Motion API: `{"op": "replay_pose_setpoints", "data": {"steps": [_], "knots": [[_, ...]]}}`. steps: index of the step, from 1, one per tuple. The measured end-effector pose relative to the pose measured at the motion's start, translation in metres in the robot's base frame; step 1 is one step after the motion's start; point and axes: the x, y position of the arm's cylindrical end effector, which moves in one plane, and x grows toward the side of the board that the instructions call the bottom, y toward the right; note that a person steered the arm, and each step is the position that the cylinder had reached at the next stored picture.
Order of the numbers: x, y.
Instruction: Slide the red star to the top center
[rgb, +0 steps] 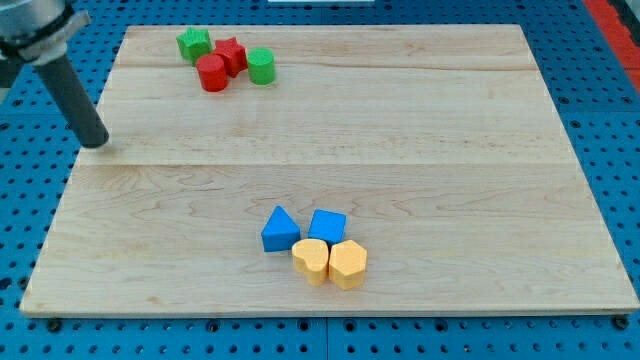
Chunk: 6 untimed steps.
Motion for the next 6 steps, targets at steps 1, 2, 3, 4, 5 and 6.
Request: {"op": "replay_pose_setpoints", "data": {"steps": [1, 2, 3, 4, 5, 6], "knots": [[-0.030, -0.008], [-0.064, 0.029], [-0.098, 0.098], [-0.110, 0.142], [-0.129, 0.124], [-0.134, 0.113]]}}
